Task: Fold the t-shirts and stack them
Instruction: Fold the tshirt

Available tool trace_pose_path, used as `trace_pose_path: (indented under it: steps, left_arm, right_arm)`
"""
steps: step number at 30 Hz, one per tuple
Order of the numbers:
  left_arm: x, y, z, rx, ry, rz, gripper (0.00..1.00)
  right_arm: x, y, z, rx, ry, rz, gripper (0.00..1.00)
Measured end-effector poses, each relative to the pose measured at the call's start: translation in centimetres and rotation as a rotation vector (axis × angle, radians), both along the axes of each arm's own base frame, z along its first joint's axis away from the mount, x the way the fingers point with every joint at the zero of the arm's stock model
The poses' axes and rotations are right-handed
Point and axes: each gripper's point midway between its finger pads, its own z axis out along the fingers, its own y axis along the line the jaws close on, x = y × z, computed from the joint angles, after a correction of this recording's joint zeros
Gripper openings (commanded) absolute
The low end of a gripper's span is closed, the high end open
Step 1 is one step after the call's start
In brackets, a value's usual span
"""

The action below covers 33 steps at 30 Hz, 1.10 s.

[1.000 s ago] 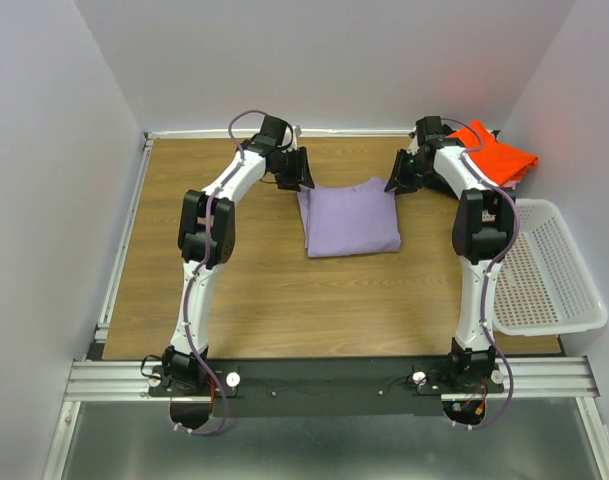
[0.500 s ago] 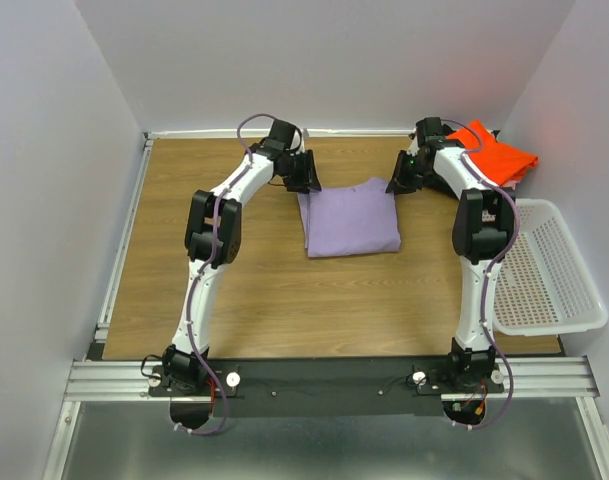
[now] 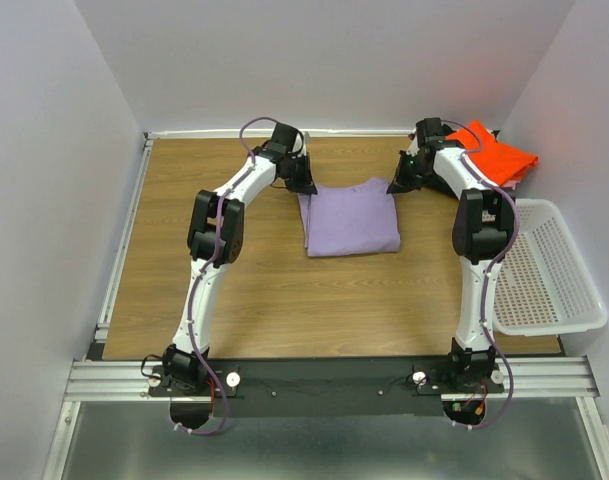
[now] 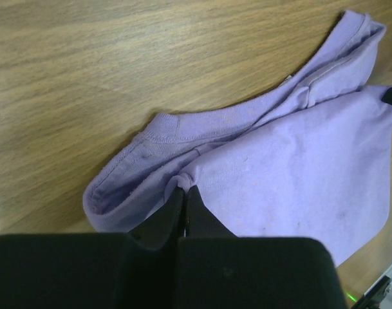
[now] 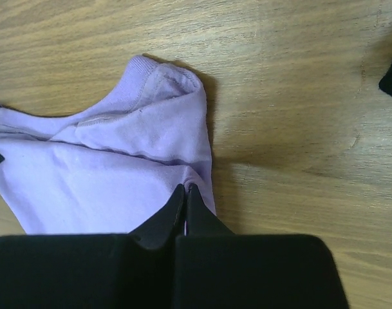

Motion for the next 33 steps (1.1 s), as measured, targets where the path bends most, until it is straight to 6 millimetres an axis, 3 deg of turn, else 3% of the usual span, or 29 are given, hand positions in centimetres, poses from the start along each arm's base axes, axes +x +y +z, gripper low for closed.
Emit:
trace_pose_path:
  steps: [7, 19, 26, 33]
  left_arm:
    - [-0.6, 0.5, -0.1, 0.006, -0.012, 0.022, 0.00]
    - [-1.5, 1.6, 5.0, -0.032, -0.092, 0.061, 0.00]
    - [-1.9, 2.2, 5.2, -0.026, -0.092, 0.078, 0.00]
    - [-2.3, 3.5, 5.8, -0.015, -0.100, 0.123, 0.00]
  right_arm:
    - [0.0, 0.3, 0.3, 0.014, -0.004, 0.009, 0.02]
    - [1.7, 2.0, 3.1, 0.039, -0.084, 0.042, 0.02]
    - [3.4, 3.3, 5.7, 0.068, -0.159, 0.067, 0.02]
    - [4.7, 4.4, 5.3, 0.092, -0.179, 0.091, 0.02]
